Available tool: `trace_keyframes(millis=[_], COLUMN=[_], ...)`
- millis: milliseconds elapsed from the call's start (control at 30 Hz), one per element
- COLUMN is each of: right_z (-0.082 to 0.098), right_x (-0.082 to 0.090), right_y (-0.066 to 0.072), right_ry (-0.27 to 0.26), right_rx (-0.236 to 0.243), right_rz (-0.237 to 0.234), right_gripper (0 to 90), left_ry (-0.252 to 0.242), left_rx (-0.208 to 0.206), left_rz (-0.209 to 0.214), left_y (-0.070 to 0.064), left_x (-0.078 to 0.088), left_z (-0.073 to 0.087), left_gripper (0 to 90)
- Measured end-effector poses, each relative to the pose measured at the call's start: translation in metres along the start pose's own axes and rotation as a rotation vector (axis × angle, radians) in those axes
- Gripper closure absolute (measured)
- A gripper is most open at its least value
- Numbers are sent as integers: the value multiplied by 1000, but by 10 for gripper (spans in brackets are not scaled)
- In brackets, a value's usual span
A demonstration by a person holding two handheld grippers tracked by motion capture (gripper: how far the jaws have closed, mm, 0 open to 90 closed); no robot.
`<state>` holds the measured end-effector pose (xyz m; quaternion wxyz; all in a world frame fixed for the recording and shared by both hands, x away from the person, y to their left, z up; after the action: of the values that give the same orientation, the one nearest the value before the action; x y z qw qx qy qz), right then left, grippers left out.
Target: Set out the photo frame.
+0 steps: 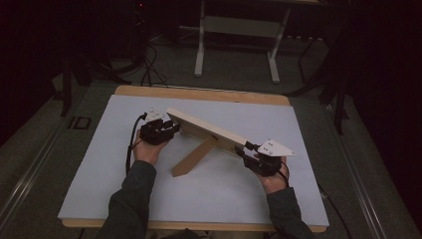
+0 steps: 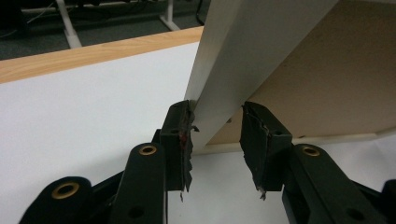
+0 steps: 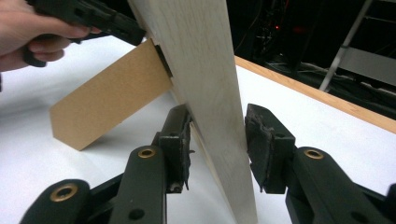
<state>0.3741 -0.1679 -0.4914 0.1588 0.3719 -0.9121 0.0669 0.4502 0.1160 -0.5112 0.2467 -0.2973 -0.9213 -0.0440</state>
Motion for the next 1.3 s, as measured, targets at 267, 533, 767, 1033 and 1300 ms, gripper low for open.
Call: trace_keyframes(millis=[267, 533, 767, 1033, 1300], right_z=[0, -1, -4, -6, -7], right_x=[3, 5, 1, -3, -8], right_y=[16, 36, 58, 77, 92], right_ry=[-6, -8, -11, -2, 6], right_rx=[11, 30, 56, 92, 123], right_rz=[-23, -58, -90, -108, -139], right_gripper=[637, 654, 668, 653, 641], left_ry=[18, 37, 70, 89, 101], left_rx=[9, 15, -20, -43, -58], left_rz=[-5, -8, 24, 29, 38], left_y=[2, 2, -9, -12, -17], left_x=[-9, -20, -36, -41, -45], left_z=[-4, -9, -14, -17, -20], left_gripper=[649, 651, 674, 677, 683])
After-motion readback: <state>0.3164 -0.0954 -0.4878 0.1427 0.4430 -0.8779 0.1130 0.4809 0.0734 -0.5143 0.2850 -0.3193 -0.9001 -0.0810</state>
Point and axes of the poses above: each handheld gripper's, and its own axes: x roughly backward along the jaws, z roughly out of its underside, y roughly to its left, the point moved 7 cm from there along -x, roughly forward along the jaws, and after that the axes turned 4 degrees about -x, right-handed, at the moved point
